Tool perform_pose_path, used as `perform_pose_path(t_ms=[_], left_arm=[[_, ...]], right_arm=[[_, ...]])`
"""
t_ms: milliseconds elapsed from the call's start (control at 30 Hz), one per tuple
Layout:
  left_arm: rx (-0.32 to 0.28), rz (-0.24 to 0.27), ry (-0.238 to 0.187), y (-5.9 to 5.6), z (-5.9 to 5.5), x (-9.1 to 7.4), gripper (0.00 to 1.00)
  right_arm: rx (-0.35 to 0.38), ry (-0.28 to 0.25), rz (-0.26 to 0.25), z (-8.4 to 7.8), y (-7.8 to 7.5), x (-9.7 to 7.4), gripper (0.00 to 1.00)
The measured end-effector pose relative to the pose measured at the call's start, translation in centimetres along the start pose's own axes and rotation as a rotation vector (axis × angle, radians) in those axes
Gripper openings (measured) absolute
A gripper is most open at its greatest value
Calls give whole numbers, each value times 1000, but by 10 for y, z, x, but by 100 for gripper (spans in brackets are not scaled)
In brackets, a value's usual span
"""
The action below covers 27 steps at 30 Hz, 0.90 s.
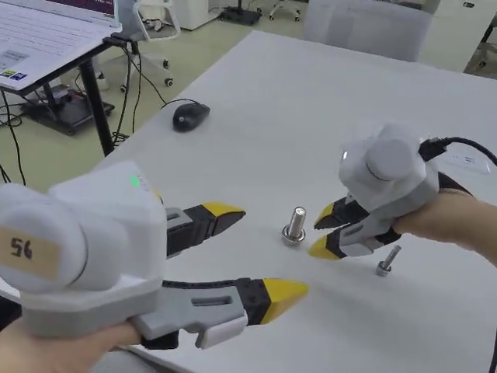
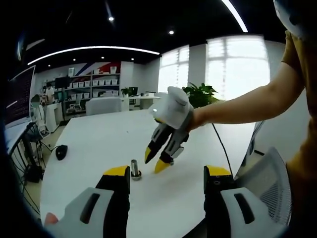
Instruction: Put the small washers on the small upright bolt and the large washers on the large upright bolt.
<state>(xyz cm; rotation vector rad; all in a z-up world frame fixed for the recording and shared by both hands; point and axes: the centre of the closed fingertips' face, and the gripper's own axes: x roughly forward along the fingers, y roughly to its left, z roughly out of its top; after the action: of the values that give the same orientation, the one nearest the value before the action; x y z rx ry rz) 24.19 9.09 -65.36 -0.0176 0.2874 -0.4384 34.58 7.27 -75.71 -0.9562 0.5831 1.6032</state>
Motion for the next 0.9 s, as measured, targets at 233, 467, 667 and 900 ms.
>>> perform_pose_path(t_ms=[233, 467, 667, 900], left_arm=[[7, -5, 21, -2, -5, -2, 59], [7, -37, 11, -11, 0, -7, 59], [-15, -61, -14, -16, 2, -5, 60], [-16, -99, -13, -28, 0, -2, 60]], right_arm=[[33, -158, -53, 13, 21, -24, 29], [133, -349, -115, 20, 44, -57, 34], [199, -514, -156, 11, 74, -87, 35], [295, -565, -192, -18, 100, -101, 42]])
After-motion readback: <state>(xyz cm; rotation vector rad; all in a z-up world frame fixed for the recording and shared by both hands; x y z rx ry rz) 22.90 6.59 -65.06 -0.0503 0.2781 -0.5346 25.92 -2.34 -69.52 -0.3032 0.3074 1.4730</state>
